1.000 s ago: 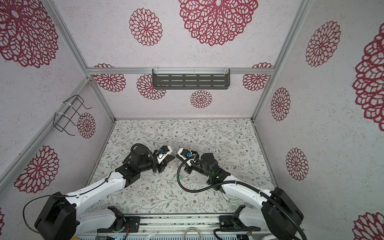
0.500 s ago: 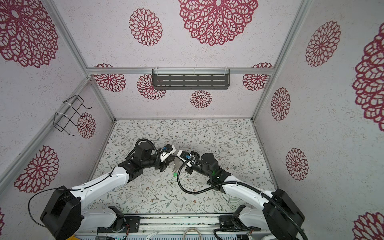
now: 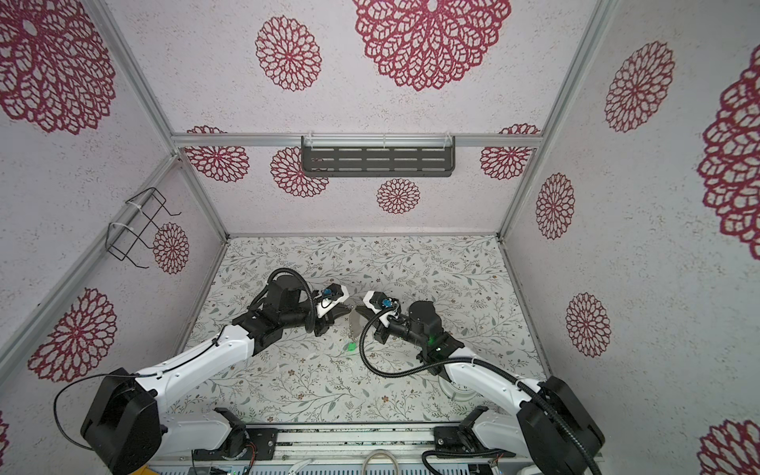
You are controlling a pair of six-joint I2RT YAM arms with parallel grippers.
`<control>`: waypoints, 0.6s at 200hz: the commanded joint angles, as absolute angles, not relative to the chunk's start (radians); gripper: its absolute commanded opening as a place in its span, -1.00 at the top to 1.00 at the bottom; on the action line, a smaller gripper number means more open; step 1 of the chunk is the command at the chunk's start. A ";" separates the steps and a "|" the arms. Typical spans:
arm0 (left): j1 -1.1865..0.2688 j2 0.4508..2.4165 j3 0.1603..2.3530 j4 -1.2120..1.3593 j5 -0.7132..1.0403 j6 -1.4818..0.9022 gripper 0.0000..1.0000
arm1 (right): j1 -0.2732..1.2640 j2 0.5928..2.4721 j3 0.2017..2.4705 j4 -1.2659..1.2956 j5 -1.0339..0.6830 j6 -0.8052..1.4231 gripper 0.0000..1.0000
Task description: Remove the keys from the keyring
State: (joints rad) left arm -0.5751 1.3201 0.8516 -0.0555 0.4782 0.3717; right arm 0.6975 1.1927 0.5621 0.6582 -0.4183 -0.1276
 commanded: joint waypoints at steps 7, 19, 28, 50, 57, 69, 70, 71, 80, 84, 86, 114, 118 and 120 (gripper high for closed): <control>-0.556 1.315 0.869 -0.113 0.485 0.412 1.00 | 0.681 1.196 0.563 0.823 -0.520 -0.024 1.00; -0.557 1.317 0.873 -0.122 0.489 0.422 1.00 | 0.680 1.203 0.564 0.831 -0.531 -0.011 1.00; -0.557 1.315 0.876 -0.128 0.492 0.427 1.00 | 0.678 1.207 0.565 0.836 -0.544 -0.001 1.00; -0.555 1.311 0.884 -0.150 0.491 0.446 1.00 | 0.677 1.213 0.564 0.838 -0.564 0.018 1.00; -0.553 1.309 0.885 -0.153 0.490 0.452 1.00 | 0.676 1.213 0.562 0.838 -0.566 0.020 1.00; -0.547 1.305 0.885 -0.160 0.491 0.460 1.00 | 0.676 1.209 0.560 0.838 -0.573 0.027 1.00; -0.547 1.305 0.885 -0.161 0.491 0.461 1.00 | 0.676 1.210 0.559 0.838 -0.573 0.027 1.00; -0.546 1.305 0.885 -0.160 0.491 0.461 1.00 | 0.676 1.209 0.559 0.838 -0.574 0.027 1.00; -0.541 1.302 0.887 -0.164 0.495 0.468 1.00 | 0.675 1.209 0.558 0.841 -0.580 0.034 1.00; -0.539 1.302 0.889 -0.166 0.495 0.472 1.00 | 0.675 1.211 0.558 0.842 -0.585 0.038 1.00; -0.539 1.302 0.889 -0.168 0.496 0.474 1.00 | 0.675 1.211 0.560 0.841 -0.588 0.039 1.00; -0.530 1.302 0.904 -0.191 0.505 0.502 1.00 | 0.673 1.224 0.564 0.853 -0.624 0.070 1.00; -0.529 1.302 0.906 -0.194 0.507 0.508 1.00 | 0.673 1.225 0.564 0.859 -0.628 0.075 1.00; -0.529 1.302 0.906 -0.195 0.508 0.508 1.00 | 0.673 1.225 0.563 0.861 -0.630 0.078 1.00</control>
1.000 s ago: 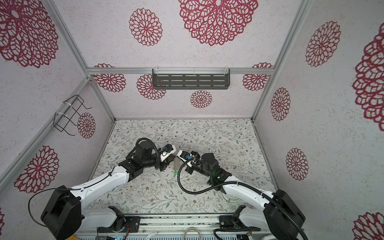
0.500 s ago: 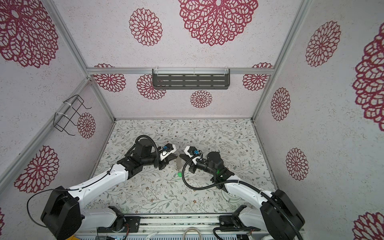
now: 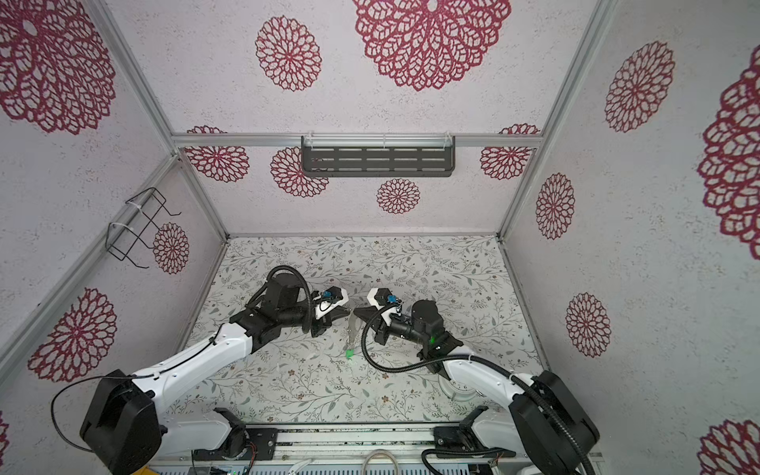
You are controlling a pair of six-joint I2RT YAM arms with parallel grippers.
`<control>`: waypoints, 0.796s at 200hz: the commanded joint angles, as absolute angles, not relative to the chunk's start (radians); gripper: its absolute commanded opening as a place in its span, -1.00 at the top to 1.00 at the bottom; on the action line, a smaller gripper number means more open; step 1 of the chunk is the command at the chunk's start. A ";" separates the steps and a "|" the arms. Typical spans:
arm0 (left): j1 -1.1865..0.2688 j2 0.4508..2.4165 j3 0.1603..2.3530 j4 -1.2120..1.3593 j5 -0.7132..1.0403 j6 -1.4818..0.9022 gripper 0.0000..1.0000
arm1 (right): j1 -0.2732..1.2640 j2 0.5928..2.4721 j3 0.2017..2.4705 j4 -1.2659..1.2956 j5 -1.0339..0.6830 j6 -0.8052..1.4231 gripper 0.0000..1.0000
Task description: Remove the keys from the keyring
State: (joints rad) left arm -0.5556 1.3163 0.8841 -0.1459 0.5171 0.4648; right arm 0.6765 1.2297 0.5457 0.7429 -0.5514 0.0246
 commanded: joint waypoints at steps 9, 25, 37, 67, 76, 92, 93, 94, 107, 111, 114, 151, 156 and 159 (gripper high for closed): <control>-0.524 1.302 0.912 -0.204 0.510 0.519 1.00 | 0.672 1.229 0.563 0.870 -0.637 0.088 1.00; -0.518 1.302 0.922 -0.221 0.515 0.536 1.00 | 0.672 1.232 0.566 0.873 -0.650 0.101 1.00; -0.514 1.302 0.930 -0.234 0.518 0.549 1.00 | 0.671 1.233 0.566 0.873 -0.657 0.108 1.00; -0.501 1.295 0.945 -0.264 0.520 0.576 1.00 | 0.672 1.226 0.565 0.846 -0.666 0.107 1.00; -0.495 1.292 0.946 -0.271 0.520 0.583 1.00 | 0.672 1.223 0.565 0.836 -0.668 0.105 1.00; -0.487 1.287 0.953 -0.287 0.521 0.601 1.00 | 0.670 1.221 0.570 0.812 -0.676 0.100 1.00; -0.488 1.287 0.954 -0.289 0.521 0.602 1.00 | 0.670 1.221 0.570 0.810 -0.677 0.099 1.00; -0.487 1.287 0.955 -0.290 0.521 0.603 1.00 | 0.670 1.222 0.570 0.809 -0.678 0.099 1.00; -0.483 1.287 0.967 -0.304 0.523 0.618 1.00 | 0.670 1.224 0.579 0.784 -0.687 0.087 1.00; -0.482 1.288 0.971 -0.310 0.524 0.623 1.00 | 0.670 1.225 0.581 0.777 -0.687 0.085 1.00; -0.481 1.288 0.974 -0.315 0.523 0.627 1.00 | 0.670 1.225 0.583 0.772 -0.687 0.083 1.00; -0.481 1.290 1.009 -0.353 0.538 0.653 1.00 | 0.670 1.216 0.594 0.714 -0.675 0.044 1.00; -0.480 1.290 1.012 -0.355 0.540 0.656 1.00 | 0.669 1.215 0.597 0.702 -0.676 0.037 1.00; -0.481 1.289 1.013 -0.358 0.540 0.657 1.00 | 0.670 1.214 0.599 0.695 -0.675 0.031 1.00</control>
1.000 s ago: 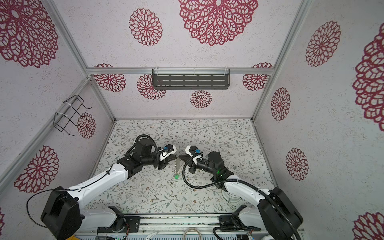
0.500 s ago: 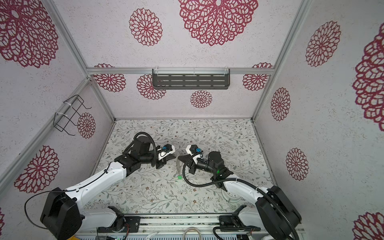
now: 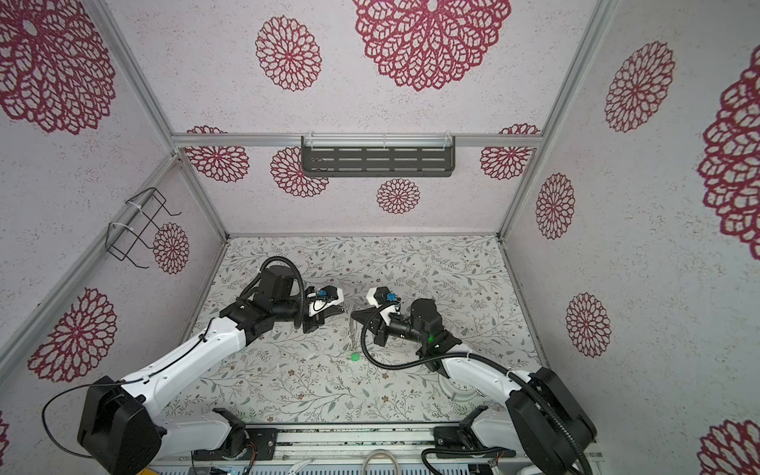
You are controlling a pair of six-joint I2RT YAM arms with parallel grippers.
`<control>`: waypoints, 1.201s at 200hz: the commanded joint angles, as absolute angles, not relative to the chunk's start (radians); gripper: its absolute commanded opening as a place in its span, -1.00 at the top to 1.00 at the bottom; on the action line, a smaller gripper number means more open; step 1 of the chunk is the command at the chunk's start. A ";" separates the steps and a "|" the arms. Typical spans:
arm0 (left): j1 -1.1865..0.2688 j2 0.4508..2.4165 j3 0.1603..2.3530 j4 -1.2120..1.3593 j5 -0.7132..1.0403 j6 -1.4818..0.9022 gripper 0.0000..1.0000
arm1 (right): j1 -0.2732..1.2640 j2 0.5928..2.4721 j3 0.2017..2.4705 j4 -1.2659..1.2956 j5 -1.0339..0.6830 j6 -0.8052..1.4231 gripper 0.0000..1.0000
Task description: Remove the keys from the keyring
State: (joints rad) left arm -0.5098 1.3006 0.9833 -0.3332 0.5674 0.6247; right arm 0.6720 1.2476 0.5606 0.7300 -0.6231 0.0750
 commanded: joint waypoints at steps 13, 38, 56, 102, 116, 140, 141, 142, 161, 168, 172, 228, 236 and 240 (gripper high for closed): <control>-0.480 1.288 1.018 -0.365 0.543 0.662 1.00 | 0.670 1.213 0.607 0.667 -0.673 0.012 1.00; -0.480 1.283 1.030 -0.382 0.542 0.673 1.00 | 0.670 1.211 0.621 0.609 -0.667 -0.028 1.00; -0.482 1.278 1.041 -0.396 0.538 0.681 1.00 | 0.670 1.209 0.632 0.558 -0.654 -0.065 1.00; -0.481 1.279 1.085 -0.448 0.542 0.689 1.00 | 0.672 1.217 0.684 0.401 -0.608 -0.195 1.00; -0.482 1.282 1.096 -0.461 0.540 0.690 1.00 | 0.672 1.219 0.700 0.364 -0.601 -0.233 1.00; -0.483 1.289 1.115 -0.479 0.539 0.686 1.00 | 0.674 1.223 0.722 0.311 -0.578 -0.290 1.00; -0.483 1.290 1.116 -0.480 0.538 0.686 1.00 | 0.675 1.223 0.723 0.310 -0.577 -0.291 1.00; -0.482 1.290 1.117 -0.481 0.538 0.686 1.00 | 0.675 1.223 0.724 0.309 -0.576 -0.293 1.00; -0.487 1.300 1.136 -0.497 0.538 0.681 1.00 | 0.676 1.221 0.732 0.286 -0.562 -0.330 1.00; -0.489 1.303 1.142 -0.501 0.537 0.681 1.00 | 0.677 1.223 0.736 0.275 -0.559 -0.346 1.00; -0.491 1.305 1.145 -0.504 0.536 0.681 1.00 | 0.678 1.223 0.740 0.265 -0.560 -0.355 1.00; -0.493 1.345 1.207 -0.564 0.528 0.665 1.00 | 0.692 1.200 0.739 0.231 -0.441 -0.447 1.00; -0.493 1.347 1.211 -0.566 0.524 0.659 1.00 | 0.693 1.192 0.736 0.231 -0.422 -0.460 1.00; -0.494 1.351 1.214 -0.566 0.522 0.656 1.00 | 0.693 1.190 0.734 0.234 -0.410 -0.463 1.00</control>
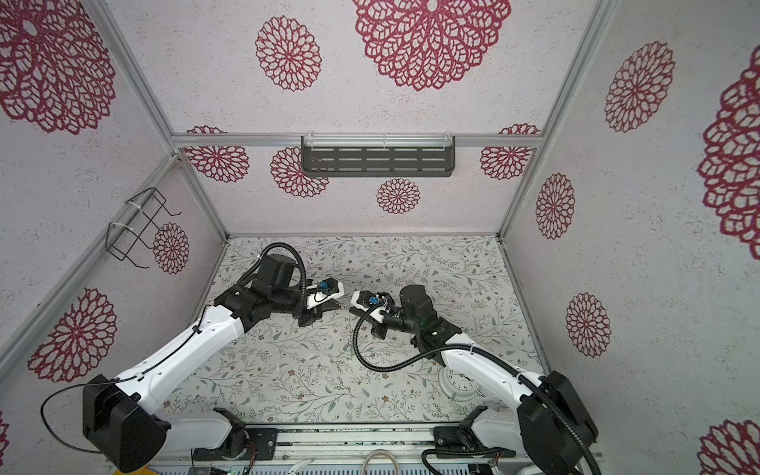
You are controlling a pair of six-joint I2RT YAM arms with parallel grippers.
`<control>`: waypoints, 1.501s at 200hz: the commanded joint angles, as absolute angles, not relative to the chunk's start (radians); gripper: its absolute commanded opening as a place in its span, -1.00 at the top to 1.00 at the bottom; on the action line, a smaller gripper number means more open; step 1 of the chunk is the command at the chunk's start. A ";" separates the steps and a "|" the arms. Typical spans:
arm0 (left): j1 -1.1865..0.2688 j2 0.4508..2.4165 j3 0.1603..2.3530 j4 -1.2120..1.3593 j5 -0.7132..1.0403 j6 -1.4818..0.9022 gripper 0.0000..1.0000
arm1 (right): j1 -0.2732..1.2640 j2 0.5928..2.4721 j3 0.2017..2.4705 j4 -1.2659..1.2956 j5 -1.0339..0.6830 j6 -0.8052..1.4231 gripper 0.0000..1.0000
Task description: Remove the keys from the keyring
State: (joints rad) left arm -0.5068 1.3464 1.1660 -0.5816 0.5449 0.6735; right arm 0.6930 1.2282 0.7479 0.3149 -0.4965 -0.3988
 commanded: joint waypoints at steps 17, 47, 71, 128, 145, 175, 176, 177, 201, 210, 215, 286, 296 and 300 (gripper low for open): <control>-0.494 1.361 1.231 -0.567 0.522 0.629 1.00 | 0.699 1.178 0.732 0.233 -0.373 -0.483 1.00; -0.496 1.385 1.273 -0.574 0.537 0.587 1.00 | 0.728 1.186 0.745 0.209 -0.286 -0.529 1.00; -0.507 1.401 1.298 -0.600 0.533 0.581 1.00 | 0.745 1.189 0.741 0.211 -0.210 -0.542 1.00; -0.519 1.412 1.315 -0.601 0.525 0.540 1.00 | 0.753 1.178 0.721 0.248 -0.160 -0.543 1.00; -0.526 1.412 1.319 -0.604 0.525 0.534 1.00 | 0.756 1.179 0.719 0.260 -0.141 -0.546 1.00; -0.529 1.408 1.314 -0.605 0.536 0.529 1.00 | 0.757 1.162 0.713 0.266 -0.149 -0.561 1.00; -0.528 1.407 1.313 -0.605 0.536 0.529 1.00 | 0.757 1.161 0.713 0.264 -0.149 -0.561 1.00; -0.529 1.407 1.313 -0.605 0.537 0.529 1.00 | 0.758 1.160 0.713 0.263 -0.149 -0.560 1.00; -0.530 1.391 1.300 -0.596 0.549 0.528 1.00 | 0.756 1.163 0.715 0.227 -0.115 -0.557 1.00; -0.531 1.386 1.298 -0.597 0.551 0.529 1.00 | 0.755 1.159 0.706 0.231 -0.101 -0.553 1.00; -0.530 1.385 1.299 -0.598 0.553 0.530 1.00 | 0.753 1.156 0.701 0.239 -0.093 -0.552 1.00; -0.569 1.438 1.329 -0.676 0.450 0.576 1.00 | 0.755 1.135 0.703 0.274 -0.072 -0.577 1.00; -0.574 1.443 1.336 -0.678 0.434 0.577 1.00 | 0.756 1.140 0.716 0.240 -0.057 -0.594 1.00; -0.574 1.445 1.337 -0.679 0.430 0.577 1.00 | 0.756 1.141 0.721 0.226 -0.048 -0.599 1.00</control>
State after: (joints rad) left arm -0.5690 1.4300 1.2961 -0.6529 0.4820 0.5484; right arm 0.7650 1.1519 0.7101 0.3096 -0.1440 -0.5594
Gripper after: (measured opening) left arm 0.062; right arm 0.050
